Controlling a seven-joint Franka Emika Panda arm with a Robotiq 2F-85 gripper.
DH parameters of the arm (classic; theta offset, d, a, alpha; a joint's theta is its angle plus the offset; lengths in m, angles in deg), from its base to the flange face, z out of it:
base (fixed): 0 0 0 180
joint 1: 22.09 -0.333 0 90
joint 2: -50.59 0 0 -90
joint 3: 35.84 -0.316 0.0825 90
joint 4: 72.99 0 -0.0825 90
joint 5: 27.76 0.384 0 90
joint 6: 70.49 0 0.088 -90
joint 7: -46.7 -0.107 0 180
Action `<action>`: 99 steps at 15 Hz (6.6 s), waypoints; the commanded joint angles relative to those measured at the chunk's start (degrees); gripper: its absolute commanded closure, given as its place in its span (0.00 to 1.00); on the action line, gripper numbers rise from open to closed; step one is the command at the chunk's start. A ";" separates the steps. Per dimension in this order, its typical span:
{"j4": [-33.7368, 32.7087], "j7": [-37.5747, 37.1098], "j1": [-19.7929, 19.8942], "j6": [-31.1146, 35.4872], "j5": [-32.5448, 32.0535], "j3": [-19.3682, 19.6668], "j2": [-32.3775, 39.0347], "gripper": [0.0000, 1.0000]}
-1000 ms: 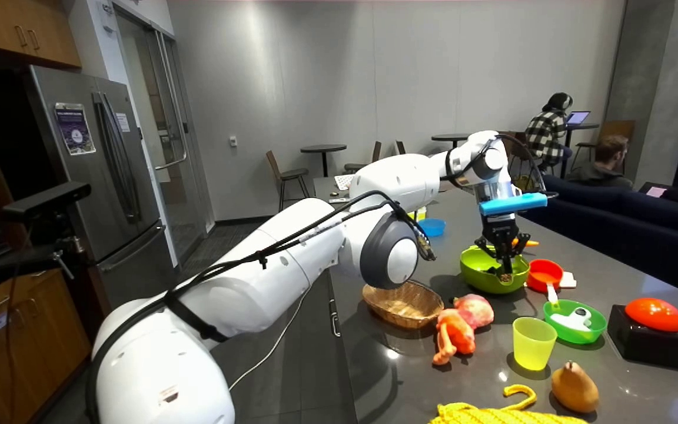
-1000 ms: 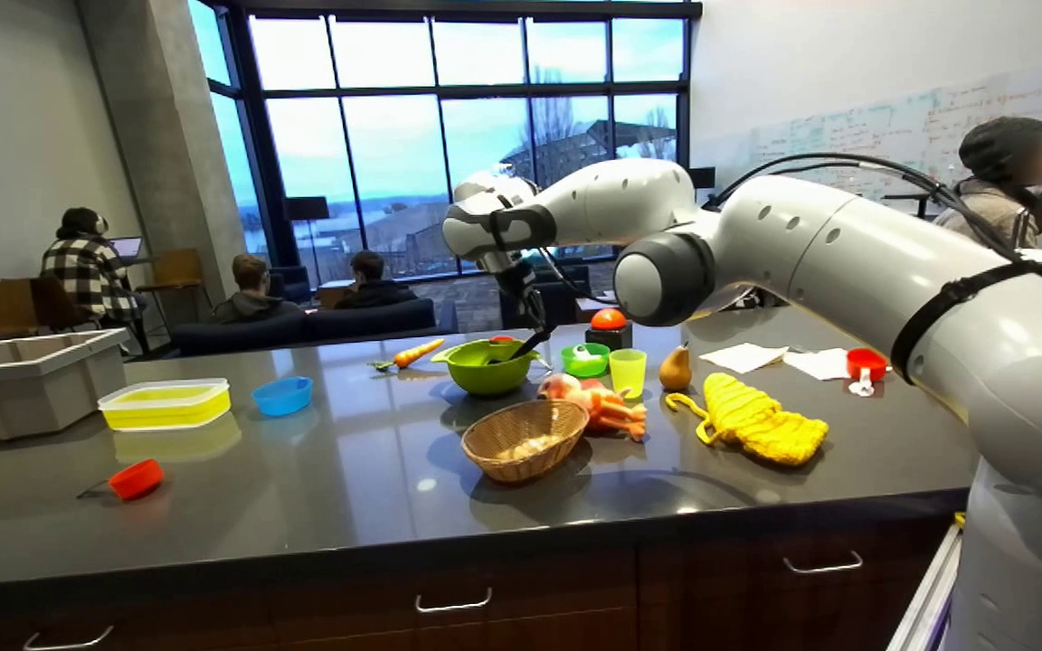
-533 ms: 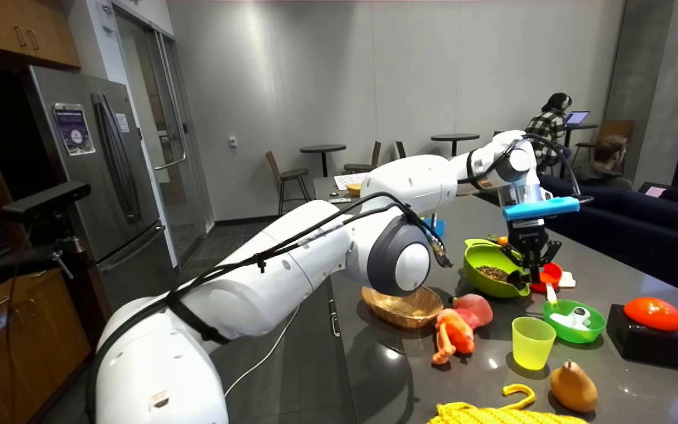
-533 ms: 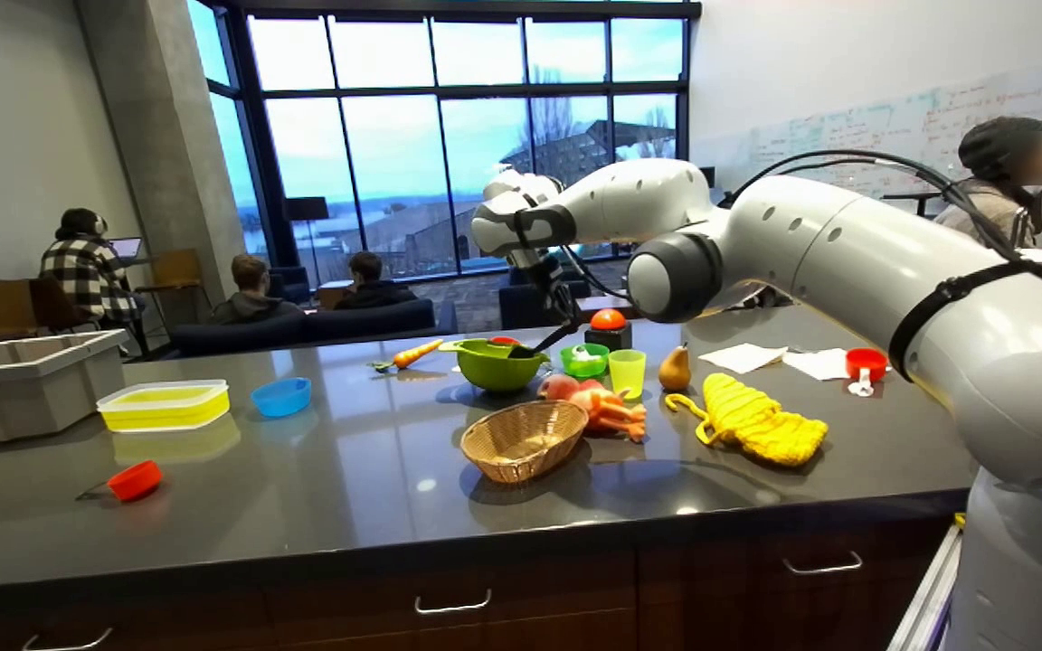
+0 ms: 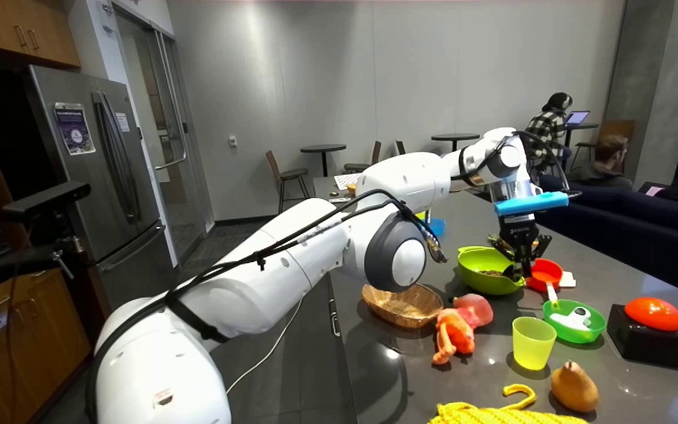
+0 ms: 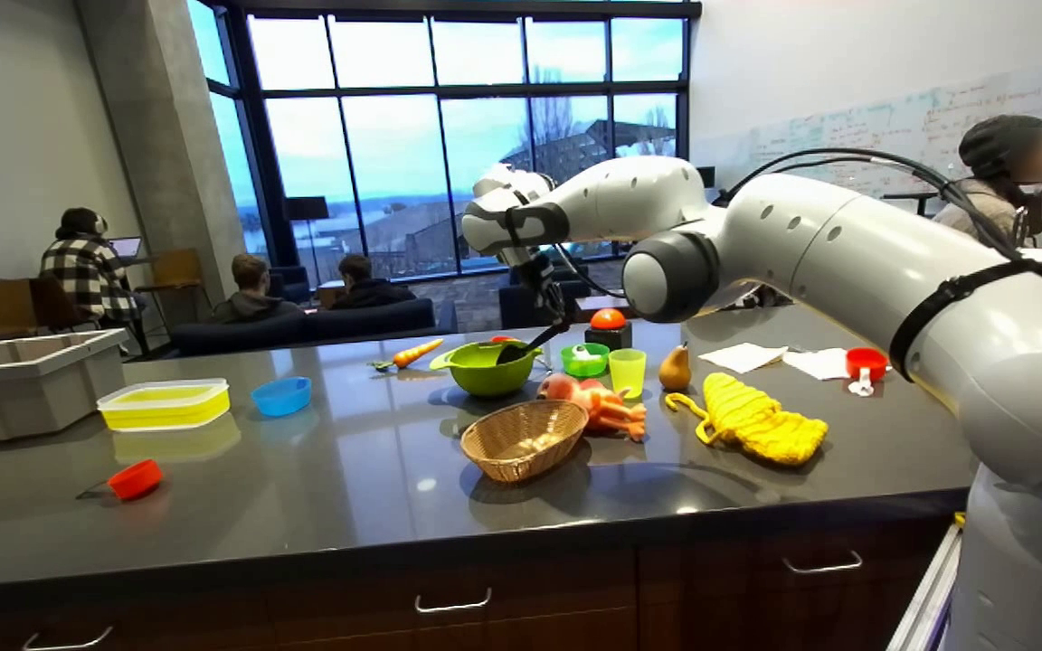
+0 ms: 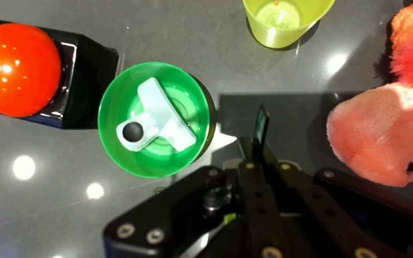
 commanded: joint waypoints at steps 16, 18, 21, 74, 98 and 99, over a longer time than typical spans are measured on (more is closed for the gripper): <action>0.00 -0.83 -6.99 -0.38 0.50 -1.70 -1.16 0.99; -1.16 -2.70 -6.55 -0.89 1.45 -2.20 -1.33 0.99; -3.79 -6.43 -4.92 -2.41 3.52 -2.28 -1.19 0.99; -3.49 -0.44 -3.45 -14.27 -0.55 0.07 -0.40 0.99; 1.16 2.02 -4.73 -7.28 -2.39 -0.12 -0.60 0.99; 1.20 2.00 -4.82 -6.92 -2.43 -0.09 -0.59 0.99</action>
